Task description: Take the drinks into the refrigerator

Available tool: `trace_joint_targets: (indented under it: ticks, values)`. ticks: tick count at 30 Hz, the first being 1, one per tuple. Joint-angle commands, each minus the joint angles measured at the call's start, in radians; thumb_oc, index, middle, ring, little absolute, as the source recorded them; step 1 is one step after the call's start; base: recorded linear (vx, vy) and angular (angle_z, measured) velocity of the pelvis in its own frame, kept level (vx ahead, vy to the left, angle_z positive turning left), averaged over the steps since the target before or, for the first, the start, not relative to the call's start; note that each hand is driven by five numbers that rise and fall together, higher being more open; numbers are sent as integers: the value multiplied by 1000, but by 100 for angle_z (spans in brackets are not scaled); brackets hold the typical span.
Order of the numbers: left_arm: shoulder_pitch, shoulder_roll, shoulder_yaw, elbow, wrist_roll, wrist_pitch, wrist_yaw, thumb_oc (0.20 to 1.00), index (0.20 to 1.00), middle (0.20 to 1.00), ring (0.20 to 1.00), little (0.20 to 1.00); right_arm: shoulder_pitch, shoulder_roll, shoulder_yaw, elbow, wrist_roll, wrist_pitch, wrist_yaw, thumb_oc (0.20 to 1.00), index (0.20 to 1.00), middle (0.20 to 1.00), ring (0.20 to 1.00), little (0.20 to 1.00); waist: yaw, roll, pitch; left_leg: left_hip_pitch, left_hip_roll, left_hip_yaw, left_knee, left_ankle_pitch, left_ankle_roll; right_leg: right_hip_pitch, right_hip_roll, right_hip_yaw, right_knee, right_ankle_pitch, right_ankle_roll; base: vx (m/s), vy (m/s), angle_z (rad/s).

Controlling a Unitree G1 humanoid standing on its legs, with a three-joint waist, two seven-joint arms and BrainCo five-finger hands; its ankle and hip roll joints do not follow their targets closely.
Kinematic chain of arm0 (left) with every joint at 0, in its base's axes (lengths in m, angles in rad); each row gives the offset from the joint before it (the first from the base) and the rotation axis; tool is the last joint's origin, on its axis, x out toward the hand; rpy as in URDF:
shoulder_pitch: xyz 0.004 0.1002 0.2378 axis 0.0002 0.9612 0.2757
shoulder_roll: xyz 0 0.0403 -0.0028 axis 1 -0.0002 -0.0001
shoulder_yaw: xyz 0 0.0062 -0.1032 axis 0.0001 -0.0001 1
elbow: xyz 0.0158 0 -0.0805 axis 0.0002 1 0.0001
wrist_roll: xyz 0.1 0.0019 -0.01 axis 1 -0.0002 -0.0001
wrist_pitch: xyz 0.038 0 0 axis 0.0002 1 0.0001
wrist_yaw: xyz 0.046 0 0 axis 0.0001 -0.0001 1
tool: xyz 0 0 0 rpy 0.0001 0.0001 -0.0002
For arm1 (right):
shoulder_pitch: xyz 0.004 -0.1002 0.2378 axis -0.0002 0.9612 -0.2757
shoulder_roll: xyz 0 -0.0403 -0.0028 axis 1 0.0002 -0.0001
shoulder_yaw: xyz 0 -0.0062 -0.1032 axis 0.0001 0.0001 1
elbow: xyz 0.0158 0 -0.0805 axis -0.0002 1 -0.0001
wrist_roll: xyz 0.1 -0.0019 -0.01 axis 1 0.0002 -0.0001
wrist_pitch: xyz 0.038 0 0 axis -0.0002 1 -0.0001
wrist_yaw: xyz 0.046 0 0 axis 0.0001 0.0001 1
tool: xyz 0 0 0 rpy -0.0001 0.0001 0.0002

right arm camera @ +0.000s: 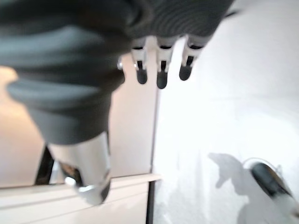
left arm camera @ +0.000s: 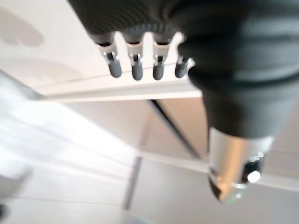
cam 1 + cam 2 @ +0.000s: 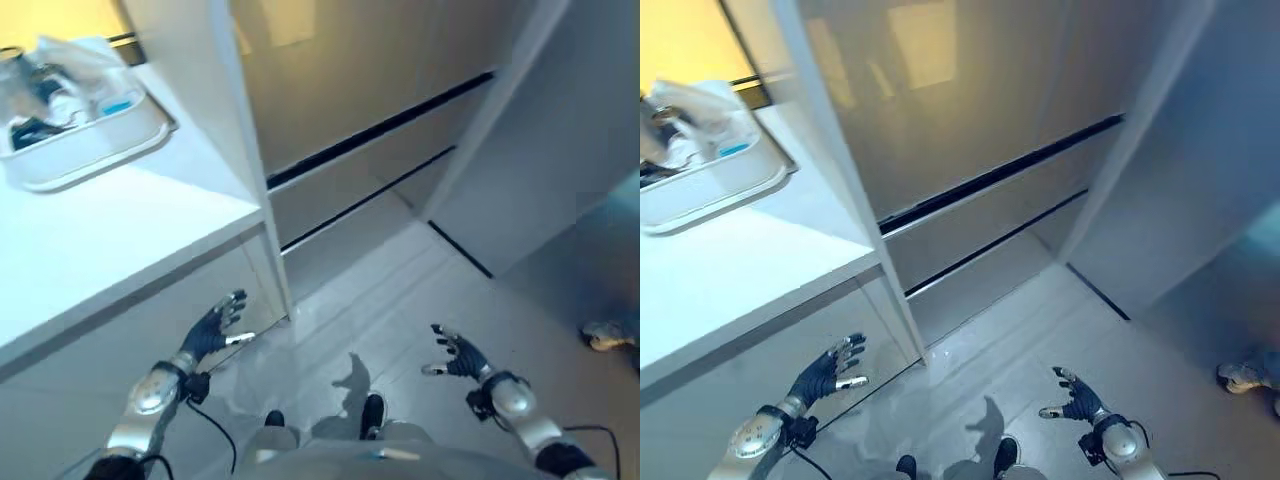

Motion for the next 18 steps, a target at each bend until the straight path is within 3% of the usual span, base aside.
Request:
trace_joint_targets:
  ticks: [1, 7, 11, 18]
  values:
    - [-40, -34, 13, 122, 129, -30, 78, 1000, 1000, 1000, 1000, 1000, -52, 5, 43, 63, -39, -13, -9, 1000, 1000, 1000, 1000, 1000, 5, -5, 12, -35, -33, 28, -16, -3, 49, 39, -42, 32, 93, -93, 80, 5, 44, -52]
    - [-91, -148, 118, 577, 210, 71, 173, 1000, 1000, 1000, 1000, 1000, -73, 94, 17, 289, -19, 28, -41, 1000, 1000, 1000, 1000, 1000, 0, -7, -5, 12, -36, 115, -16, -24, 61, 46, -30, 123, 53, -70, 88, 22, 43, -47]
    - [-89, -183, 149, 635, 177, 88, 171, 1000, 1000, 1000, 1000, 1000, -82, 131, 12, 327, 20, 46, -38, 1000, 1000, 1000, 1000, 1000, 6, -2, -13, 33, -41, 158, 0, -43, 70, 45, -22, 178, 44, -64, 88, 29, 34, -39]
    - [-118, -216, 158, 625, 104, 92, 223, 1000, 1000, 1000, 1000, 1000, -98, 167, -30, 354, 151, 52, -39, 1000, 1000, 1000, 1000, 1000, 2, -8, -3, -14, -54, 156, 136, -99, 83, 36, -22, 219, 72, -75, 78, -3, 3, -29]
